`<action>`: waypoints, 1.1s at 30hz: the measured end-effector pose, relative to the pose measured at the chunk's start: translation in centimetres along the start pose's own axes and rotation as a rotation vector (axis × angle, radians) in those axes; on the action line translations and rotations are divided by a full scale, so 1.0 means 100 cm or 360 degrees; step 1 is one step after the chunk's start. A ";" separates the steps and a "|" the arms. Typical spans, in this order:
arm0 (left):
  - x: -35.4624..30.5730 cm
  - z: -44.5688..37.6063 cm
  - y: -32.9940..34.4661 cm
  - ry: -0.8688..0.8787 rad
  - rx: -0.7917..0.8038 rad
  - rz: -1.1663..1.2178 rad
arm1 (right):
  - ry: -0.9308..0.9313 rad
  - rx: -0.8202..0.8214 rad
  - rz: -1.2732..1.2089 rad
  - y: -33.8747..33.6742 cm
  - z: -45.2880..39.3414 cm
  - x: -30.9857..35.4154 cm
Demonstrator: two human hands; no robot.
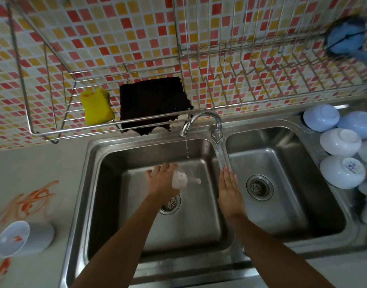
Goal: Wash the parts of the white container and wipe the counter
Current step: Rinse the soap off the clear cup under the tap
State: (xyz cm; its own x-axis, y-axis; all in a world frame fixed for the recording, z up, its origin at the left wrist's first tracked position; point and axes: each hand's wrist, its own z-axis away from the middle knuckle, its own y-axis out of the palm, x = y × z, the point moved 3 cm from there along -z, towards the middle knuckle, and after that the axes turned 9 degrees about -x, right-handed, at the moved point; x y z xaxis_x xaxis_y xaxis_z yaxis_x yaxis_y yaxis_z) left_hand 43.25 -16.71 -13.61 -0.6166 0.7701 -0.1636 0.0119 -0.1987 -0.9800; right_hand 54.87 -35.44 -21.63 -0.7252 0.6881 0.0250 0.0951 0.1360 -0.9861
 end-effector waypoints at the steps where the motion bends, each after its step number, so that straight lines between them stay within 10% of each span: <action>1: 0.002 0.003 0.006 -0.0006 0.0046 -0.0046 | -0.0007 0.0021 0.0020 0.000 0.000 0.000; 25: 0.018 0.060 0.041 0.0719 -0.0063 -0.1321 | -0.0029 0.0043 -0.0082 0.002 0.001 0.002; 33: 0.047 0.085 0.020 -0.0043 -0.0241 -0.0501 | 0.0013 0.0082 -0.0227 0.007 -0.002 -0.002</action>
State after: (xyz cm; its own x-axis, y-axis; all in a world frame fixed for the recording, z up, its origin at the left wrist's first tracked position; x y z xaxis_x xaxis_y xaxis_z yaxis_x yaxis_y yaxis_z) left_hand 33.65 -18.61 -15.35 -0.6293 0.7624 0.1507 -0.0670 0.1399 -0.9879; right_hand 55.24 -35.34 -22.29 -0.7234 0.6701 0.1665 -0.0437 0.1961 -0.9796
